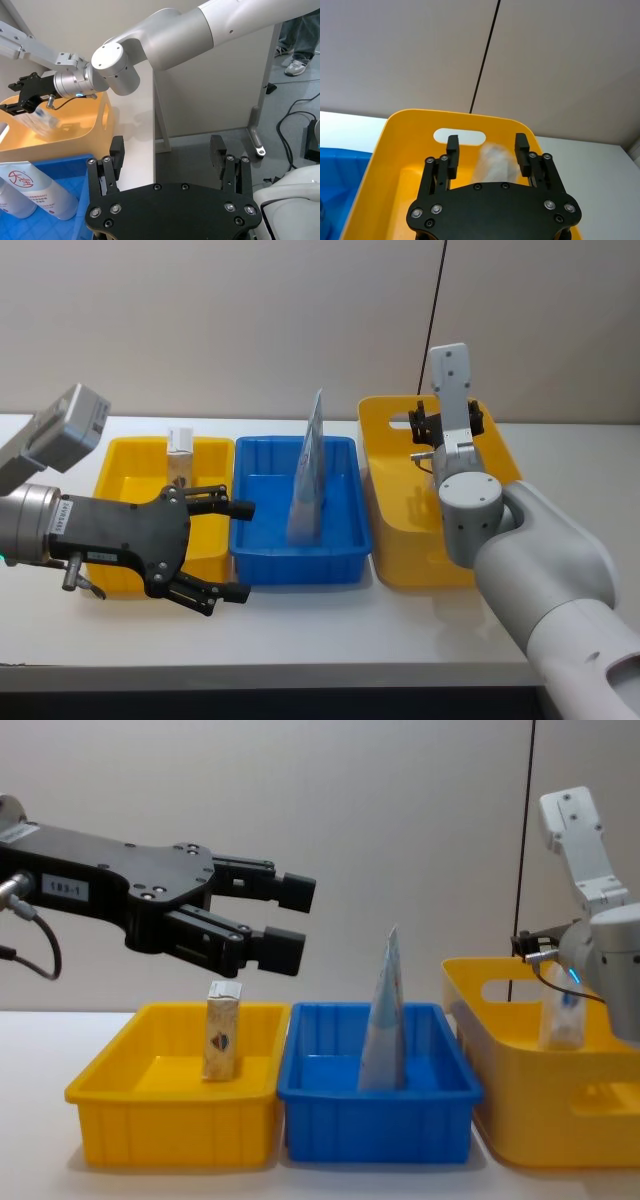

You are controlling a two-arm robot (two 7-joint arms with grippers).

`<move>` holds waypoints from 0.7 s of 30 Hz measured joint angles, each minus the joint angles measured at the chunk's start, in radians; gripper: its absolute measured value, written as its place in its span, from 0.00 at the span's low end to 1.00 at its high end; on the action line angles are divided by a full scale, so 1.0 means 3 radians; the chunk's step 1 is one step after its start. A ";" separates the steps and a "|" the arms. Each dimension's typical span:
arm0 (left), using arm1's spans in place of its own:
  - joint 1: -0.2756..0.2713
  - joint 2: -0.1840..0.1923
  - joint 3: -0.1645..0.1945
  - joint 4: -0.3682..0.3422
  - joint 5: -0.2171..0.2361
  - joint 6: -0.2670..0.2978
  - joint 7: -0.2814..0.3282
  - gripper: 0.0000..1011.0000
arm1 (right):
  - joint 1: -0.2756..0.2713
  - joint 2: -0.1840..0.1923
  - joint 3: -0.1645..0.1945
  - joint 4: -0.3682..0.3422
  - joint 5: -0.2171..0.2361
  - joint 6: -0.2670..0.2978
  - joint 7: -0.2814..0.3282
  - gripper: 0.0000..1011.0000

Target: Bimanual collaborative sorting of washing and personal care products

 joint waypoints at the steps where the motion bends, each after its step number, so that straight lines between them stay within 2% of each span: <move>1: 0.0000 0.0000 0.0000 0.0000 0.0000 0.0000 0.0000 0.99 | 0.0000 -0.0002 0.0002 -0.0001 -0.0006 -0.0008 -0.0007 0.65; 9: 0.0000 0.0000 0.0000 0.0000 0.0000 0.0000 0.0000 0.99 | -0.0021 -0.0004 0.0028 -0.0056 -0.0017 -0.0020 -0.0022 0.87; 12: 0.0000 0.0000 0.0000 0.0000 0.0000 0.0000 0.0000 0.99 | -0.0050 -0.0003 0.0048 -0.0130 -0.0016 -0.0005 -0.0019 0.98; 21: 0.0000 0.0000 0.0000 0.0000 0.0000 0.0000 0.0000 0.99 | -0.0185 0.0025 0.0107 -0.0453 0.0046 0.0157 0.0134 0.99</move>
